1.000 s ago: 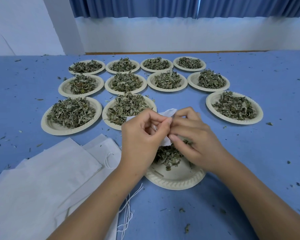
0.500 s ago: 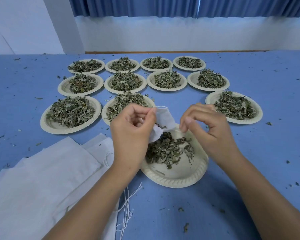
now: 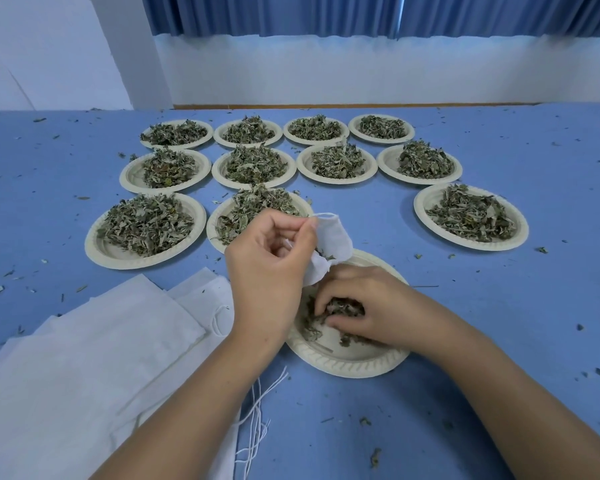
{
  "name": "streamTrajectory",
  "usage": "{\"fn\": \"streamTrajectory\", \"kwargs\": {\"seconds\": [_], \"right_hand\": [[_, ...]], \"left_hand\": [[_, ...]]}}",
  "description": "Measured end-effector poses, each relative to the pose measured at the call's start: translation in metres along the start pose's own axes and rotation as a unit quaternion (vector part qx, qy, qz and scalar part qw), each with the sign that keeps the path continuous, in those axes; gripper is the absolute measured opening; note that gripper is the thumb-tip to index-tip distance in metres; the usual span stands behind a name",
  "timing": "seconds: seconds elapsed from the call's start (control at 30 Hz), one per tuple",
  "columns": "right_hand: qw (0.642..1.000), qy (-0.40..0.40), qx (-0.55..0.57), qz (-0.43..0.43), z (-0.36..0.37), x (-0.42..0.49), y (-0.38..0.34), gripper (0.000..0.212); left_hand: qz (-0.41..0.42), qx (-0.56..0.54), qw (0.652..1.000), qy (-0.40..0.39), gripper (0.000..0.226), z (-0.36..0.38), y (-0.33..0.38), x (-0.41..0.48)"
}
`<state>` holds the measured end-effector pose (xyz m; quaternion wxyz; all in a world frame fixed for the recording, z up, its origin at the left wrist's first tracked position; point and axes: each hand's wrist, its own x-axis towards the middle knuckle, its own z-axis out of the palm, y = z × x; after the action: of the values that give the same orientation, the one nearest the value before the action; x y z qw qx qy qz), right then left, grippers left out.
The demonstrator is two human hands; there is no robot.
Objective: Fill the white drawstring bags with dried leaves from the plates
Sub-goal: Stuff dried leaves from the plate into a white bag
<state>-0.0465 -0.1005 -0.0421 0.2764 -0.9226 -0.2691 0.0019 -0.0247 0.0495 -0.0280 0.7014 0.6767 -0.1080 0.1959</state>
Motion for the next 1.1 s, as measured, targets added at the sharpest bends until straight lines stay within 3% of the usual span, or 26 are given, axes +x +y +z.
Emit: {"fn": "streamTrajectory", "kwargs": {"seconds": [0.1,0.23,0.4,0.57,0.67,0.77,0.9,1.0,1.1], "right_hand": [[0.999,-0.023,0.011,0.033,-0.007,-0.003,0.004,0.026],[0.999,-0.028,0.004,0.036,-0.008,-0.003,0.006,0.016],[0.992,0.074,0.096,0.035,-0.018,-0.008,0.006,0.014],[0.923,0.216,0.319,-0.002,-0.032,-0.014,0.001,0.018],[0.882,0.286,0.370,-0.051,-0.028,-0.010,-0.004,0.021],[0.860,0.348,0.372,-0.037,-0.017,-0.006,-0.005,0.020],[0.907,0.359,0.221,-0.026,-0.003,-0.003,-0.001,0.013],[0.944,0.308,0.108,-0.052,0.000,-0.001,0.000,0.003],[0.965,0.240,0.067,-0.083,-0.004,-0.003,0.001,0.014]], "left_hand": [[0.000,-0.004,1.000,0.005,0.014,-0.001,-0.001,0.001],[0.002,-0.006,1.000,0.003,0.014,-0.001,-0.001,0.000],[0.005,-0.006,1.000,0.008,0.015,-0.002,-0.002,0.002],[0.004,0.004,1.000,-0.011,0.016,-0.001,-0.003,0.002],[0.001,0.022,0.999,-0.049,0.014,-0.001,-0.005,0.001],[0.010,0.043,0.995,-0.088,0.012,0.001,-0.007,-0.002],[0.014,0.037,0.994,-0.100,0.012,0.003,-0.007,-0.005],[0.013,0.024,0.995,-0.097,0.011,0.003,-0.007,-0.006],[0.016,0.019,0.996,-0.084,0.010,0.002,-0.007,-0.005]]}}
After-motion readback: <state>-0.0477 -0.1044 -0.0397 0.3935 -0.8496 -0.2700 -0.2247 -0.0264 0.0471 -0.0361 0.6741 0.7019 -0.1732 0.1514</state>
